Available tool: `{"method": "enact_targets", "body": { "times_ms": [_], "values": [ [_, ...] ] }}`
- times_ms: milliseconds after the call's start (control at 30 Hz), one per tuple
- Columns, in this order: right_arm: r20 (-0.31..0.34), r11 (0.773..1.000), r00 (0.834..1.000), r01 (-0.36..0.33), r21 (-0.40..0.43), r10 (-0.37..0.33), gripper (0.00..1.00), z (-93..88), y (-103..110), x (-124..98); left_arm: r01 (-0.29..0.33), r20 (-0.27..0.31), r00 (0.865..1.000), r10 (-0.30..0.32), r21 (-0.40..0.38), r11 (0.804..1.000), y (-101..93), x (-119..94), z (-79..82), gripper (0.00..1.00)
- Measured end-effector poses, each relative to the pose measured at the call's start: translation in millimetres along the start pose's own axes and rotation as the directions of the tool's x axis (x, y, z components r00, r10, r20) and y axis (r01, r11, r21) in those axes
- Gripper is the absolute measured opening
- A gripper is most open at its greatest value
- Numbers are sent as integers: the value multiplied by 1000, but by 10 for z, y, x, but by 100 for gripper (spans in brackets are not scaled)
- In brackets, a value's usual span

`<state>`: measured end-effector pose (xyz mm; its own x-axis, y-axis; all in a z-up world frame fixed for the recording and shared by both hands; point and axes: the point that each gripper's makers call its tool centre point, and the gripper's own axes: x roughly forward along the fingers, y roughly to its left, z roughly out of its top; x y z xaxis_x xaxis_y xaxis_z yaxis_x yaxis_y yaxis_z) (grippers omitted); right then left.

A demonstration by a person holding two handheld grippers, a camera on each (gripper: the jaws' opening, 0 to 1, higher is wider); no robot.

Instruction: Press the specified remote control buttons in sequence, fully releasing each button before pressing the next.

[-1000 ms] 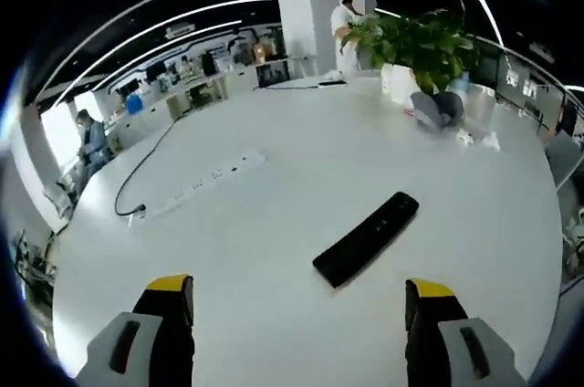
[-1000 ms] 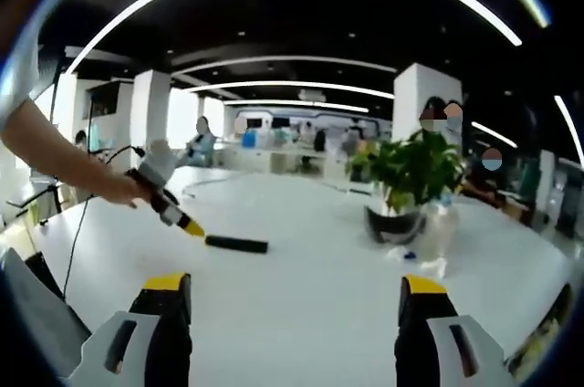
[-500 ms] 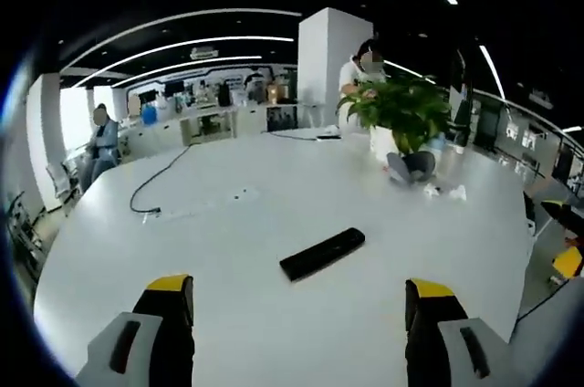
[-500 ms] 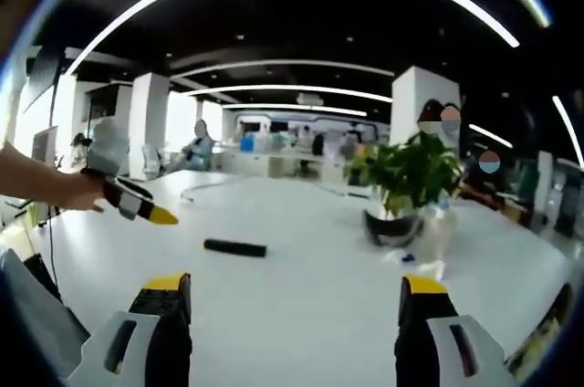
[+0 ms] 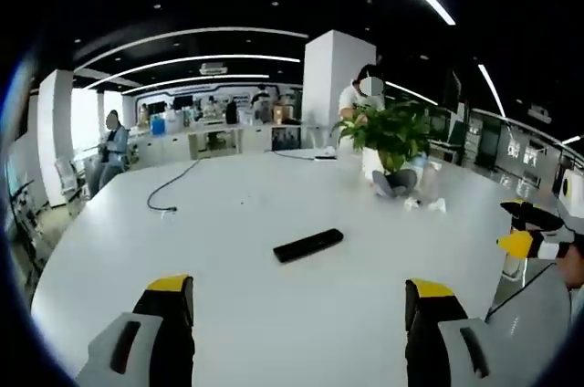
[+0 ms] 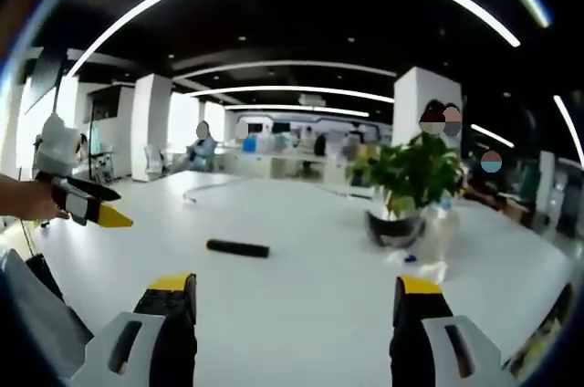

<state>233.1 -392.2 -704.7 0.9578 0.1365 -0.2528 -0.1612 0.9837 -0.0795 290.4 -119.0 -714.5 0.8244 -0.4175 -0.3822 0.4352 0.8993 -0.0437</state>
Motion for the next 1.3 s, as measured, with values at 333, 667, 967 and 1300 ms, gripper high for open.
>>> {"method": "enact_targets", "body": {
  "times_ms": [333, 667, 967, 1300],
  "values": [
    [-12, 1000, 1000, -17, -13, 17, 87, -17, 42, 3, -56, 46, 997, 57, -23, 998, 57, -253, 31, 100],
    [-19, 999, 999, -38, -19, 37, 86, -30, 78, -1, -113, 32, 993, 111, 84, 990, -84, -415, -163, 100],
    [-19, 999, 999, -47, -23, 46, 84, -31, 93, -2, -183, 42, 983, 180, 80, 980, -1, -553, -359, 100],
    [-13, 999, 999, -42, -29, 42, 84, -21, 91, -15, -246, 80, 968, 238, 120, 962, 74, -581, -342, 100]
  ]
}}
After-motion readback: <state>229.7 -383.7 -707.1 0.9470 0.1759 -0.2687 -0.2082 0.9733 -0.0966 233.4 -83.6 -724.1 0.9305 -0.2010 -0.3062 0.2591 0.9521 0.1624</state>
